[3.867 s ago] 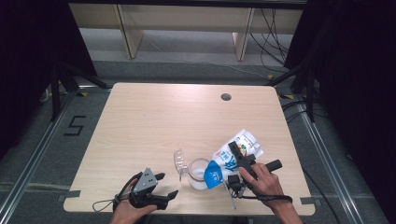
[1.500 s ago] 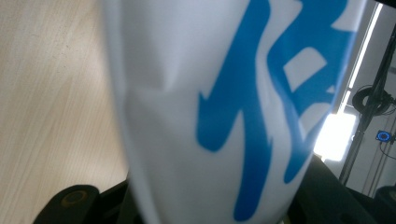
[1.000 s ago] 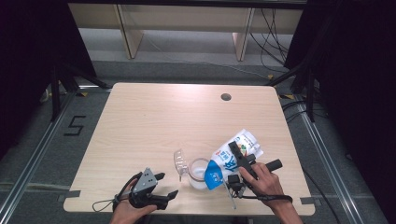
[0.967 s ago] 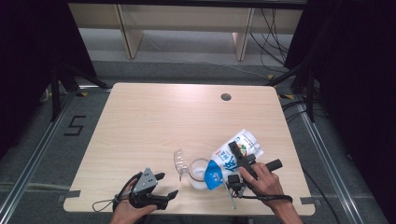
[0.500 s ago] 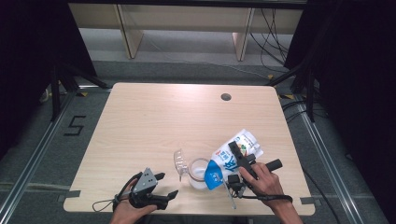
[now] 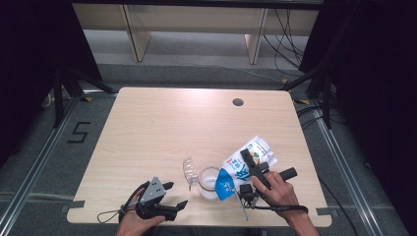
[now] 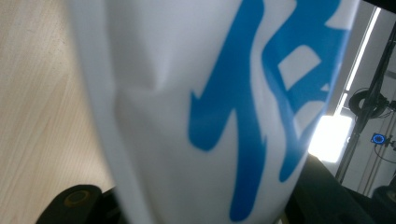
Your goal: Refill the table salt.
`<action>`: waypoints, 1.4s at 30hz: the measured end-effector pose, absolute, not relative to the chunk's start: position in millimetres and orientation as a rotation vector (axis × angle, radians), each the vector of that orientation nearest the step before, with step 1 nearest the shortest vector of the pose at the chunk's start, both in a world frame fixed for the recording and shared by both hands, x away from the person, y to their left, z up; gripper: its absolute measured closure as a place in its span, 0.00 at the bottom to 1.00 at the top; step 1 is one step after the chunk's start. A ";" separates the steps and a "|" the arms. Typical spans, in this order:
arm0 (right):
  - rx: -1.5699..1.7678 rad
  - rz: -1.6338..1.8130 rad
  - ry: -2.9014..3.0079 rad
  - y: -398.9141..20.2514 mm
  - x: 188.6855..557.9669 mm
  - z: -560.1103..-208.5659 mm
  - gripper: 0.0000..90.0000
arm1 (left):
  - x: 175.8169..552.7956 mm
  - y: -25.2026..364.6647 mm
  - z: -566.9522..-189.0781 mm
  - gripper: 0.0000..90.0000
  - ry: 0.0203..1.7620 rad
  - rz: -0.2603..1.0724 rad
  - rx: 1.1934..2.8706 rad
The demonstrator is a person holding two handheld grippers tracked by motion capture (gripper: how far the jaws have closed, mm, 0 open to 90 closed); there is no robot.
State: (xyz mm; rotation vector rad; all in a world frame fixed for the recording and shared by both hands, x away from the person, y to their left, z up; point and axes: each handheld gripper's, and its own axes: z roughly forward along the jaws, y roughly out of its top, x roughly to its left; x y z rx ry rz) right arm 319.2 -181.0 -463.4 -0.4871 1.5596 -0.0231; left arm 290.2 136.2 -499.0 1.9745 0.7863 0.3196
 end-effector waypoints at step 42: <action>-0.456 -0.019 1.587 -182.8 319.9 -464.4 0.78 | 289.9 135.5 -499.7 0.24 0.797 0.306 1.965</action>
